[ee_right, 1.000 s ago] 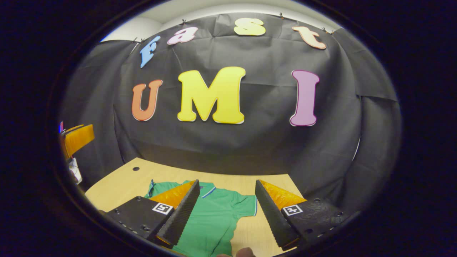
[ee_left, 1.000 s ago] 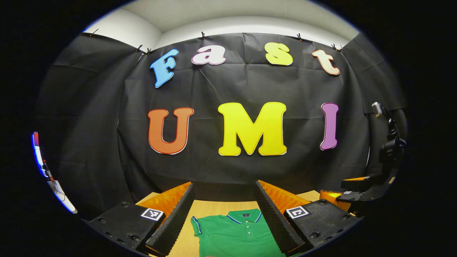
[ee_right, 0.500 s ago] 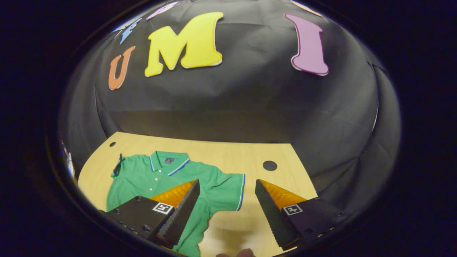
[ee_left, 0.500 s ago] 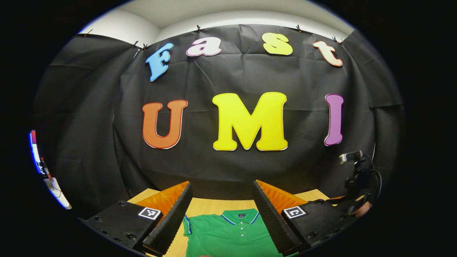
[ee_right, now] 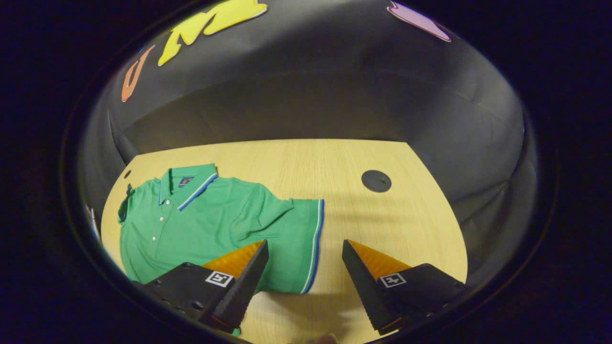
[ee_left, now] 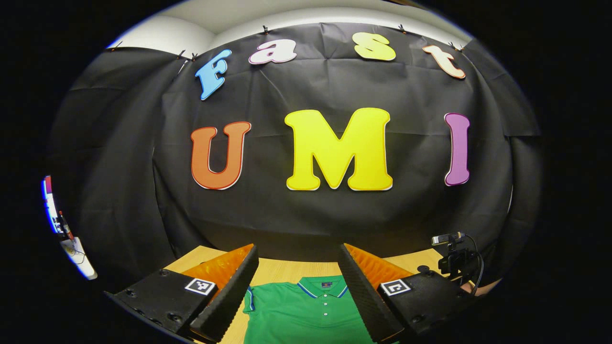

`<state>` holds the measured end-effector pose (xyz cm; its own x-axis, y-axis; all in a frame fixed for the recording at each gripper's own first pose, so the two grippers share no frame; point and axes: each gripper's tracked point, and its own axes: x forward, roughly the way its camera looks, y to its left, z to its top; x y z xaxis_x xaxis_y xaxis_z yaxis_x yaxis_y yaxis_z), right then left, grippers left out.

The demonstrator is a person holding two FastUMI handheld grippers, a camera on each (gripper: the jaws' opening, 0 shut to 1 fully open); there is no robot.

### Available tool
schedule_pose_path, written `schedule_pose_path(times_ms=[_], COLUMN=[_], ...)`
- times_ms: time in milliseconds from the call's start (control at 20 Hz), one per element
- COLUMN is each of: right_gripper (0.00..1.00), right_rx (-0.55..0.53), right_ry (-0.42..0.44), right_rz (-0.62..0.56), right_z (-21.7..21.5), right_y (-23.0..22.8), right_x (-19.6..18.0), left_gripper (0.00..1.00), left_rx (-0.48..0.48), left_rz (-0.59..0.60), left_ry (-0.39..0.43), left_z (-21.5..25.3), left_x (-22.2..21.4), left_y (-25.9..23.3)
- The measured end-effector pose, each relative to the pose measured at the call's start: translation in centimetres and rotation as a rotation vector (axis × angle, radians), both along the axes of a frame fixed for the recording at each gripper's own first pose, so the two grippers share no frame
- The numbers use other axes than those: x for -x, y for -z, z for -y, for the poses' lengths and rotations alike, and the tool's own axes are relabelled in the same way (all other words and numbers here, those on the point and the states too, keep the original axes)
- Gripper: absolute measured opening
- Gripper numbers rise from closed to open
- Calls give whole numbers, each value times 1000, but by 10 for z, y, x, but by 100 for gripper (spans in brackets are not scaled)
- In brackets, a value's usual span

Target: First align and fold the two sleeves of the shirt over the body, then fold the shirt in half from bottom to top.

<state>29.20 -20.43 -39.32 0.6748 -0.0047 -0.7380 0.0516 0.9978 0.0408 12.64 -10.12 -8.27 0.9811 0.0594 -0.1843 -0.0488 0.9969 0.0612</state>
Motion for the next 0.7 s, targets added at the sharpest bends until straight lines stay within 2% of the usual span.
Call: schedule_pose_path(times_ms=[200,300,400,500,550,650,700], right_gripper=[91,82,68,33,33,1,2], right_rx=[-13,-15,-22,-35,-50,-22,-24], right_ry=[1,2,2,6,-22,-23,-25], right_rz=[-52,-39,-37,-39,-26,-30,-31], right_z=[-3,-2,0,-3,-8,-9,-11], right_y=[17,18,17,20,17,18,18], right_x=[-1,-6,-6,-6,-6,-7,-5], left_gripper=[100,100,100,100,100,100,100], left_rx=[-14,-7,-6,-8,-7,-6,-8], left_rz=[-24,-40,-51,-53,-53,-57,-57], left_ry=[-3,-2,2,7,13,21,20], left_z=[-7,-8,-10,-10,-9,-9,-9], left_x=[-3,-6,-8,-9,-10,-10,-9], left_y=[10,14,18,19,19,19,18])
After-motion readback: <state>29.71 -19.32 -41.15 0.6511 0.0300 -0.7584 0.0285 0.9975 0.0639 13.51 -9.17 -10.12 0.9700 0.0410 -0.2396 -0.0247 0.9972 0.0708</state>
